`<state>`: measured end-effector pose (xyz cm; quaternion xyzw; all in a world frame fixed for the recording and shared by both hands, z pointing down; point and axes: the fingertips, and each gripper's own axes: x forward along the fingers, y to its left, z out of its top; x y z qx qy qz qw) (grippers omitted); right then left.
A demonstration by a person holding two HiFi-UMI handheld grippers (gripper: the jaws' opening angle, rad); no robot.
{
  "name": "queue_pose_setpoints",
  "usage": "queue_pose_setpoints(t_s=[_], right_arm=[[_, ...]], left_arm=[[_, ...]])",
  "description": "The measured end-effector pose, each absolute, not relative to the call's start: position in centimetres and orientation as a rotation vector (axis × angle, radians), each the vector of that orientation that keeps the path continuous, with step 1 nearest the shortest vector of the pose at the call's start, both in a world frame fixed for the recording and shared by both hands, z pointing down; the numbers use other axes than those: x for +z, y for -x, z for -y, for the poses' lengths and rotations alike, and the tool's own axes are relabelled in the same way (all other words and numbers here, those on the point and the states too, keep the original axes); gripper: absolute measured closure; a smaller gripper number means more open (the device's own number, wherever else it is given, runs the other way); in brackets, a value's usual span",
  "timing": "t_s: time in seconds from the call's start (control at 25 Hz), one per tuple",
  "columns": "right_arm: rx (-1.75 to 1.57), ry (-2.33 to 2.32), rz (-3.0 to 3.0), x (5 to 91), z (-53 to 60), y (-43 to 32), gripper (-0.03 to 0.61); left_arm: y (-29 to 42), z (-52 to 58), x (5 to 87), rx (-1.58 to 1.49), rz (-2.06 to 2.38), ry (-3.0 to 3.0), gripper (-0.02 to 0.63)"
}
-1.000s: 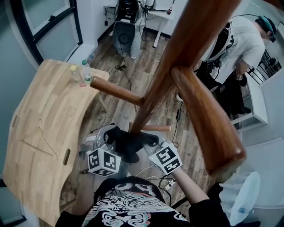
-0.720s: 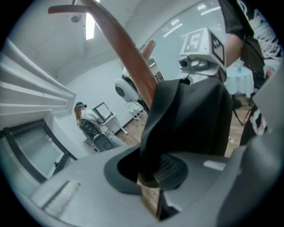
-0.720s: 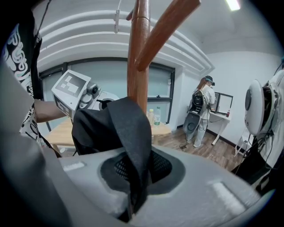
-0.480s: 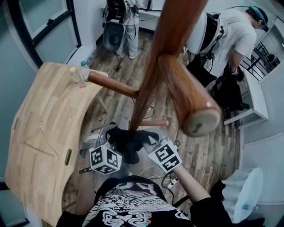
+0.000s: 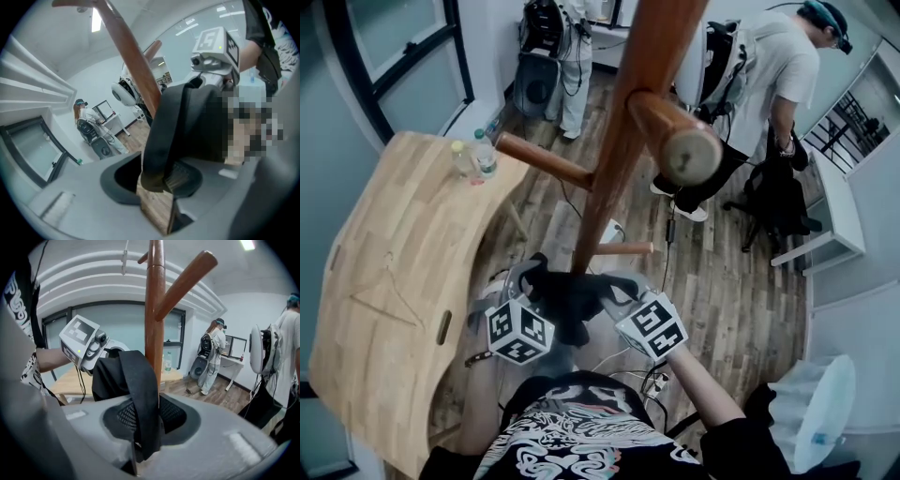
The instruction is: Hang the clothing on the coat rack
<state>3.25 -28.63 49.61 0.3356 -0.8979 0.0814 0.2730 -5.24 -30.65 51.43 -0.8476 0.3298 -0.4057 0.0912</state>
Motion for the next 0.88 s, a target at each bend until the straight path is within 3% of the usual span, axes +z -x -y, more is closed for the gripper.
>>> queue_pose_setpoints(t_s=[0.6, 0.88], right_arm=[[0.239, -0.915, 2.420, 49.1, 25.7, -4.5, 0.482], [0.211, -0.910, 2.429, 48.4, 24.2, -4.9, 0.482]], left_arm=[[5.8, 27.7, 51.4, -1.208, -0.975, 2.578, 0.506], [4.6, 25.6, 51.7, -1.254, -0.929, 2.550, 0.456]])
